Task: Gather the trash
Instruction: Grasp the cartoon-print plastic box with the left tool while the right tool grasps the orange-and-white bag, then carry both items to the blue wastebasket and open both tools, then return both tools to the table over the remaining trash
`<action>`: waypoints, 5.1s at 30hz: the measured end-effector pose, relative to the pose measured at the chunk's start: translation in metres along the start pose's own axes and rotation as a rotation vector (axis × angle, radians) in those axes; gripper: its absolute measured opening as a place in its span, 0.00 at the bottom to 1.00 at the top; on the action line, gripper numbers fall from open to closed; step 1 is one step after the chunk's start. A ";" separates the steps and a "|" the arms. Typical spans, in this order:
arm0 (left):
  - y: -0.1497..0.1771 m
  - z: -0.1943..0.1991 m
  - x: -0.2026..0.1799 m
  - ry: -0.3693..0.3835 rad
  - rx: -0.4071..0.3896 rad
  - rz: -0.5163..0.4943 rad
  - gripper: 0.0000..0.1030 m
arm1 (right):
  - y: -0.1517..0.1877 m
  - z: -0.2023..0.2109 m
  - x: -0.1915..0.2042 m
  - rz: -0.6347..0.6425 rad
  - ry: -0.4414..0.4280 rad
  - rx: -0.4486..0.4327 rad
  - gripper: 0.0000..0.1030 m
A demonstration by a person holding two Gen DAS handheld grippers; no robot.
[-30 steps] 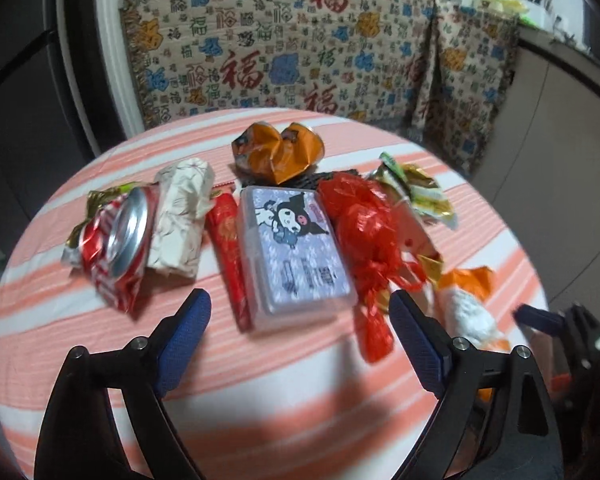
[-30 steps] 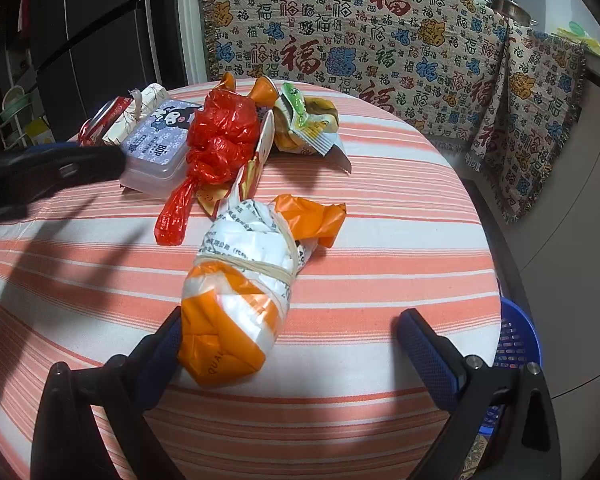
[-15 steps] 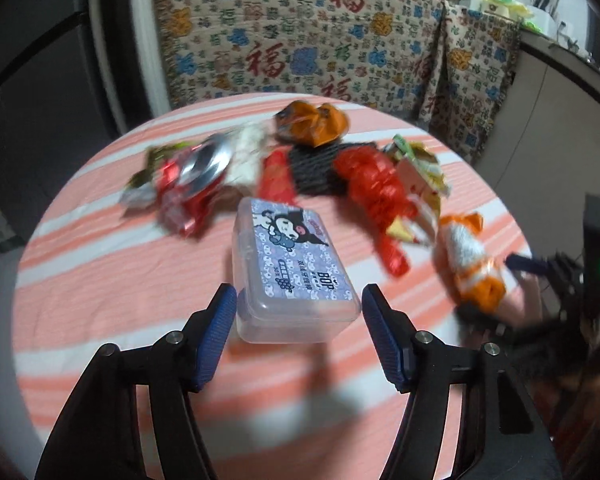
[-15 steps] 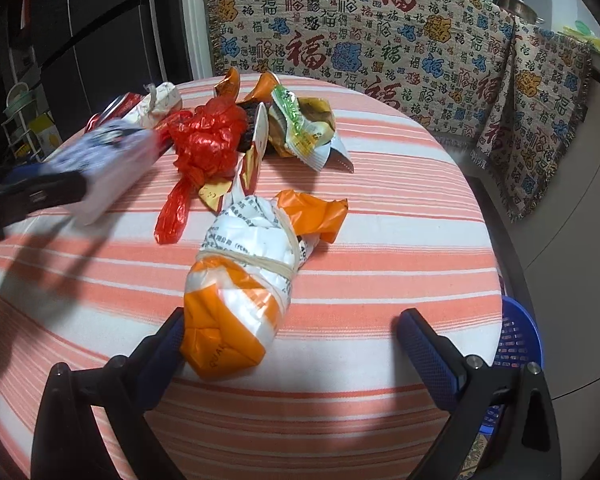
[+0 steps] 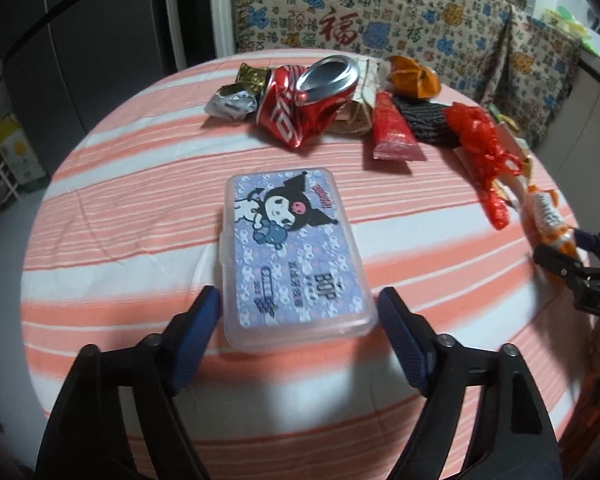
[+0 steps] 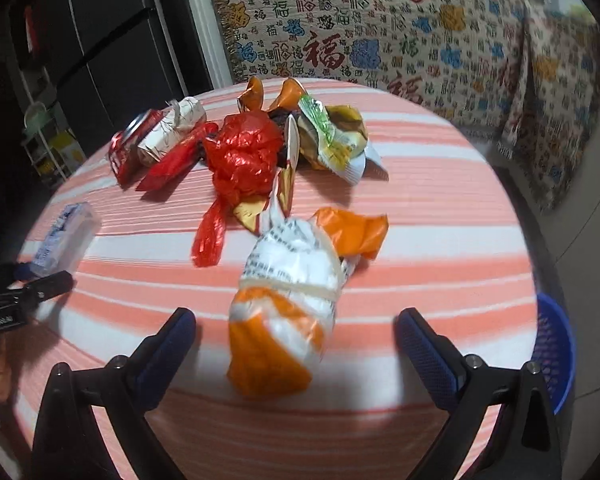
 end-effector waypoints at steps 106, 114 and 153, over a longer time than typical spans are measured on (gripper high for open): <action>-0.022 -0.095 -0.490 0.638 0.064 -0.228 0.90 | 0.019 0.076 -0.389 -0.490 0.317 -0.019 0.58; -0.046 -0.054 -0.449 0.649 0.008 -0.172 0.90 | 0.004 0.091 -0.381 -0.430 0.363 -0.074 0.58; -0.036 -0.051 0.009 -0.029 -0.002 -0.013 1.00 | -0.021 -0.023 0.000 0.157 -0.071 0.016 0.63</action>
Point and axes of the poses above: each gripper's, at about its wrist camera, not at the fingertips, and z roughly against the way its jaws point, x to its left, y to its underside, the point moved 2 cm from there along -z, roughly the way its jaws point, and after that the axes turned 13 degrees about -x, right-handed, at the moved point
